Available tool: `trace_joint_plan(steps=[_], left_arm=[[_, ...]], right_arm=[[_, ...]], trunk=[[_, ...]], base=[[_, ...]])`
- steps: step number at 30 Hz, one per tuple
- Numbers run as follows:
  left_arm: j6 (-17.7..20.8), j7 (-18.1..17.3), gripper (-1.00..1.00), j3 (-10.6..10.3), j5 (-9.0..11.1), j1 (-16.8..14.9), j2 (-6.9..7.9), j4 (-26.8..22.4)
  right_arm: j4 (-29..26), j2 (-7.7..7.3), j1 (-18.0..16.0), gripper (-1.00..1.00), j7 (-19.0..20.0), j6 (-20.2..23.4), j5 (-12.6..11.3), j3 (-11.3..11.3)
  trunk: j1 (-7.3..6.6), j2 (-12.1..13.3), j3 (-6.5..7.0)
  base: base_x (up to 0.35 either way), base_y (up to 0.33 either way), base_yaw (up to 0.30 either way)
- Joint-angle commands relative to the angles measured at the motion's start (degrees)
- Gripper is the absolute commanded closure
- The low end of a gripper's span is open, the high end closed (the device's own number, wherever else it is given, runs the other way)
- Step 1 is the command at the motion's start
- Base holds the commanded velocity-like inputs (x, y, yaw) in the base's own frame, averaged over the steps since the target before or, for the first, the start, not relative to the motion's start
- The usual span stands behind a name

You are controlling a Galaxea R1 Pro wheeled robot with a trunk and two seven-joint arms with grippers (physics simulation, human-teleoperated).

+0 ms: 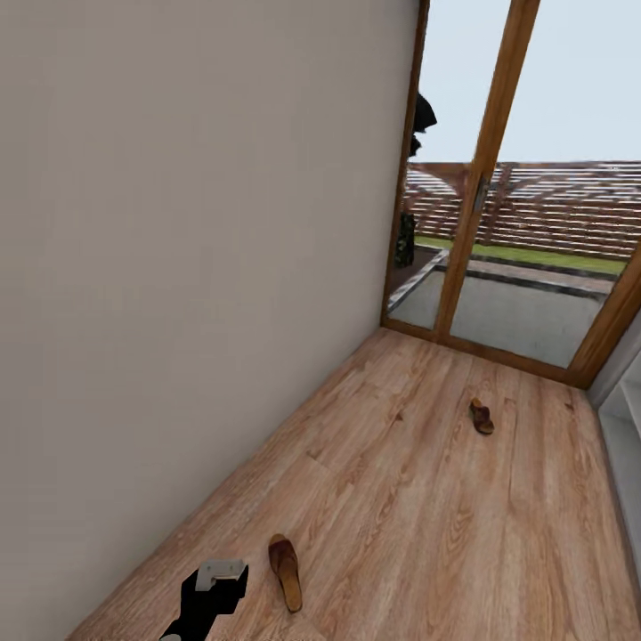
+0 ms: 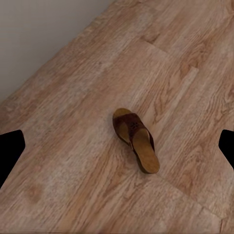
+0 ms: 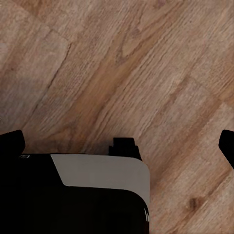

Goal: Pick up the two gym shoes and the two sandals from the corridor floor and place them onto the hallstand (shoe rack) in the corridor, making sure they are on the rack and not on the floor. Arrange them so the two gym shoes are next to each other and the two sandals are next to each other.

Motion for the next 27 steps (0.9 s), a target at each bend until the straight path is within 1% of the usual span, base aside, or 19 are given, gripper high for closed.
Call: trace_joint_plan(steps=[1,9,11,17,27], left_arm=[[-0.18,-0.04,-1.0,0.0,0.04,-0.04,-0.01,0.05],[-0.18,-0.04,-1.0,-0.15,0.02,-0.04,-0.05,0.05],[-0.15,-0.04,-1.0,-0.17,0.03,-0.04,-0.07,0.05],[-0.14,-0.04,-1.0,-0.18,0.03,-0.04,-0.04,0.05],[-0.16,-0.04,-1.0,-0.18,0.01,-0.04,-0.07,0.05]], right_arm=[[-0.11,0.0,0.0,-1.0,-0.03,0.33,0.05,-0.01],[-0.11,0.01,0.0,-1.0,-0.03,0.34,0.04,-0.01],[-0.11,0.01,0.0,-1.0,-0.03,0.33,0.04,-0.01],[-0.11,0.02,0.0,-1.0,-0.03,0.34,0.05,-0.01],[-0.11,0.03,0.0,-1.0,-0.03,0.31,0.05,0.04]], trunk=[[0.0,-0.03,-0.12],[0.0,-0.03,-0.6],[0.0,-0.03,-0.73],[0.0,-0.03,-1.09],[0.0,-0.03,-1.7]], base=[[0.004,0.004,0.224],[0.005,0.001,0.224],[0.122,0.0,0.224],[0.271,0.0,0.224],[0.34,0.0,0.223]])
